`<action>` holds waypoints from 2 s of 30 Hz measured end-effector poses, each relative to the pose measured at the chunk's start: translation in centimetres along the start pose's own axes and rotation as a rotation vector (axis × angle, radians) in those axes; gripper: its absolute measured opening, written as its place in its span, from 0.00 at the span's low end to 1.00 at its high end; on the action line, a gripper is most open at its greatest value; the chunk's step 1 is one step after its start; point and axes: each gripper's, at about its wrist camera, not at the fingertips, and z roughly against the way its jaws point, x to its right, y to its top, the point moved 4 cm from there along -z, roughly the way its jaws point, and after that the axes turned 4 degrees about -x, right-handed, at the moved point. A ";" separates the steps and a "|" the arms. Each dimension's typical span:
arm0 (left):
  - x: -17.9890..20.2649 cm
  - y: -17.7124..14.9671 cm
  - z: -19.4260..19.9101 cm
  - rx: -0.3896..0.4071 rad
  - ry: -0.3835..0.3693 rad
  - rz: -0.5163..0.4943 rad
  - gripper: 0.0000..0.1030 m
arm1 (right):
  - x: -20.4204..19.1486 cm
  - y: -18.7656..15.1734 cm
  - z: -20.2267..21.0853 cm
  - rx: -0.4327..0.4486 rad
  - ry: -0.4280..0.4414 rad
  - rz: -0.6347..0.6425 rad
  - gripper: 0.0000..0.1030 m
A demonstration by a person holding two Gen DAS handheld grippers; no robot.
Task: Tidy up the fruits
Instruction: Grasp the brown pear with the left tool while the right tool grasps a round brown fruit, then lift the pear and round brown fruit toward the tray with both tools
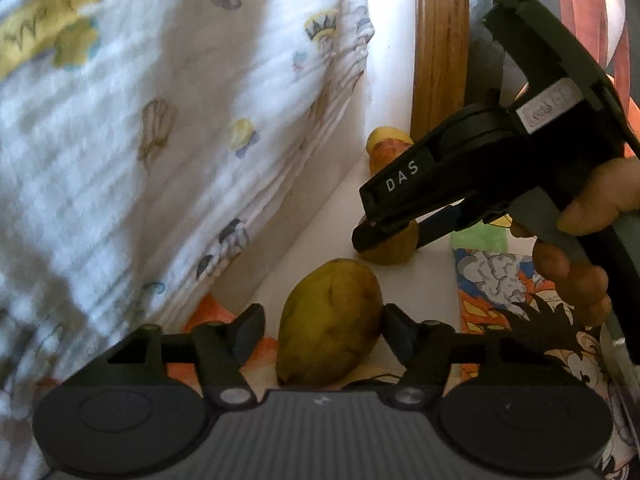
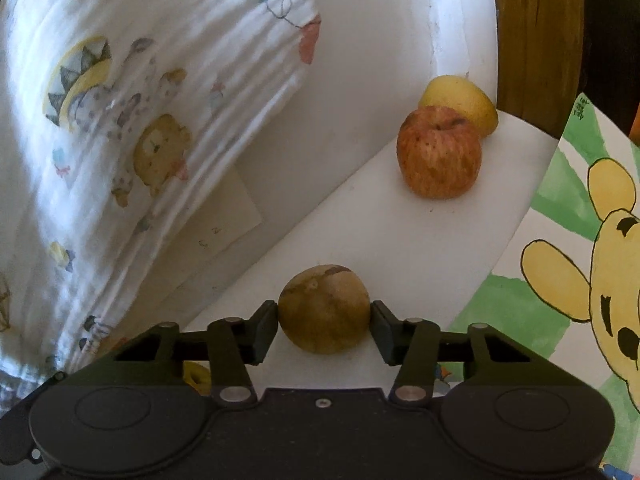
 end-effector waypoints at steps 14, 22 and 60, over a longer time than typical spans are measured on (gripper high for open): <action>-0.3 -0.7 1.8 -0.051 -0.021 0.073 0.55 | -1.1 -2.5 2.3 -0.013 -0.003 0.023 0.48; -1.0 -1.9 5.1 -0.060 -0.004 0.160 0.55 | -1.6 -5.2 6.9 -0.001 0.027 0.025 0.48; 13.2 -5.4 22.7 0.098 -0.202 0.092 0.55 | 5.4 -21.7 33.2 0.267 -0.054 -0.043 0.48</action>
